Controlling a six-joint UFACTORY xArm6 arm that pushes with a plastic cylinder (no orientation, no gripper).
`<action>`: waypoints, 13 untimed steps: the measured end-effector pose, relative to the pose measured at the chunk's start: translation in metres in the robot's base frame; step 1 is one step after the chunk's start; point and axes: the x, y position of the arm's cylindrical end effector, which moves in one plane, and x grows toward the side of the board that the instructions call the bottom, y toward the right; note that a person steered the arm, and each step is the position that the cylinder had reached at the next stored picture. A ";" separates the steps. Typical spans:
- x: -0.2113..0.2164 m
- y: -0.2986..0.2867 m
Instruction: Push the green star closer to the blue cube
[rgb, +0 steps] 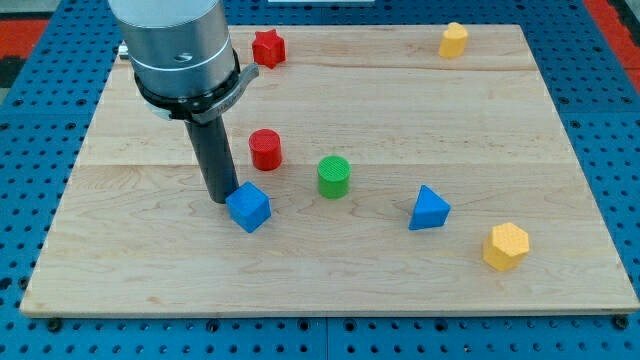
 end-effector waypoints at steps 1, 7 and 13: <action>0.021 -0.013; -0.180 -0.175; -0.292 -0.057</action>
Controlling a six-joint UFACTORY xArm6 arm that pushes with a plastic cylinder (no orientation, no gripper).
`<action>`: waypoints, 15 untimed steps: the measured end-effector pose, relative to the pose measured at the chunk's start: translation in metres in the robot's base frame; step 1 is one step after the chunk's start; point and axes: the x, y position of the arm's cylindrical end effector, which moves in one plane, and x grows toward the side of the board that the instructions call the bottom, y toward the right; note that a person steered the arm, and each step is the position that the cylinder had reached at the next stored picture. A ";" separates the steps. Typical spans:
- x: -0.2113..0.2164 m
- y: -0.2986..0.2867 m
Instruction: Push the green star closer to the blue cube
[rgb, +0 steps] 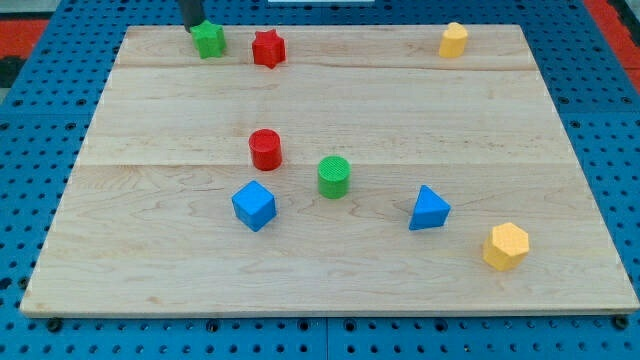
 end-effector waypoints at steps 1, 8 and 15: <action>0.023 0.005; 0.109 0.027; 0.219 0.031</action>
